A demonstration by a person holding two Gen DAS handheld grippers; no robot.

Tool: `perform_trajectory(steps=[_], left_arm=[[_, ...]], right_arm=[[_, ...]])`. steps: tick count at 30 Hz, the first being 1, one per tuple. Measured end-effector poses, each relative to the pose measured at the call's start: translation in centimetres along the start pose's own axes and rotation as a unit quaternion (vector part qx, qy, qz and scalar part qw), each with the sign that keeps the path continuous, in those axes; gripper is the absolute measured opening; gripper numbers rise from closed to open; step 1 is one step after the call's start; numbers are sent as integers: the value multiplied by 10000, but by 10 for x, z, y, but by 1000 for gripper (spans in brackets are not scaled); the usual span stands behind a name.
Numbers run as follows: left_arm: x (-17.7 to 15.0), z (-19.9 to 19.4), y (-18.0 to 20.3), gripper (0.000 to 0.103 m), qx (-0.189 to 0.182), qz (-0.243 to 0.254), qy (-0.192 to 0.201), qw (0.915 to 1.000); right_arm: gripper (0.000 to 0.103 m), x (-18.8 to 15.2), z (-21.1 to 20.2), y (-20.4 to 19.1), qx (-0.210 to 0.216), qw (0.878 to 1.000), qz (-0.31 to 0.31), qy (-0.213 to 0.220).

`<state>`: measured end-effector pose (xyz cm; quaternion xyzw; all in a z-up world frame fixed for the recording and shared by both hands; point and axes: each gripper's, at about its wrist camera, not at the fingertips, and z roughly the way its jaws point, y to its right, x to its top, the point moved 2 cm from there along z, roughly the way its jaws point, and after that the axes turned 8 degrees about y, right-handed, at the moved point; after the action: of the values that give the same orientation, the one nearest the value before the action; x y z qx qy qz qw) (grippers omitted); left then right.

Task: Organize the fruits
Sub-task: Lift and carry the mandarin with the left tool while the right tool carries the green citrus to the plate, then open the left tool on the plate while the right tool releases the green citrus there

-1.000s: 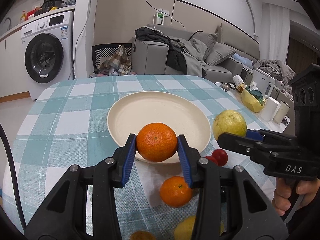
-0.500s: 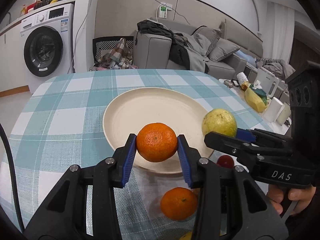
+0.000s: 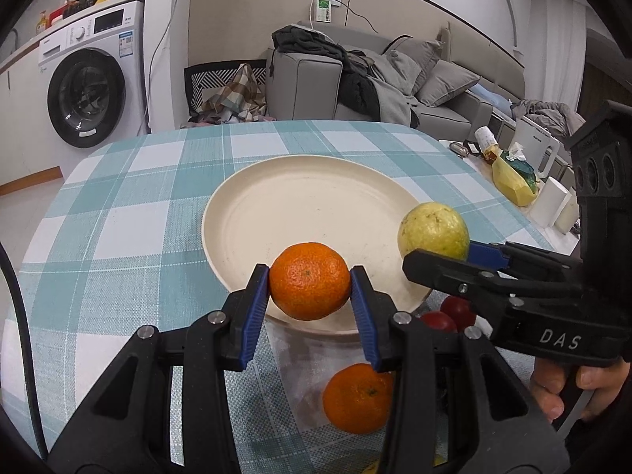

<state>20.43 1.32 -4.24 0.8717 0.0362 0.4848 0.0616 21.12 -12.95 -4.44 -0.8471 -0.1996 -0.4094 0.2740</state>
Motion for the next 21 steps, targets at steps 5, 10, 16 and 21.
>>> perform_trajectory(steps=[5, 10, 16, 21], left_arm=[[-1, 2, -2, 38, -1, -57, -50, 10000], [-1, 1, -2, 38, 1, -59, 4, 10000], [-2, 2, -1, 41, 23, -49, -22, 10000], [-5, -4, -2, 65, 59, -92, -60, 9999]], right_arm=[[50, 0, 0, 3, 53, 9999, 104, 18], [51, 0, 0, 5, 81, 9999, 136, 40], [52, 1, -1, 7, 80, 9997, 201, 99], [62, 1, -5, 7, 1, 9998, 124, 159]])
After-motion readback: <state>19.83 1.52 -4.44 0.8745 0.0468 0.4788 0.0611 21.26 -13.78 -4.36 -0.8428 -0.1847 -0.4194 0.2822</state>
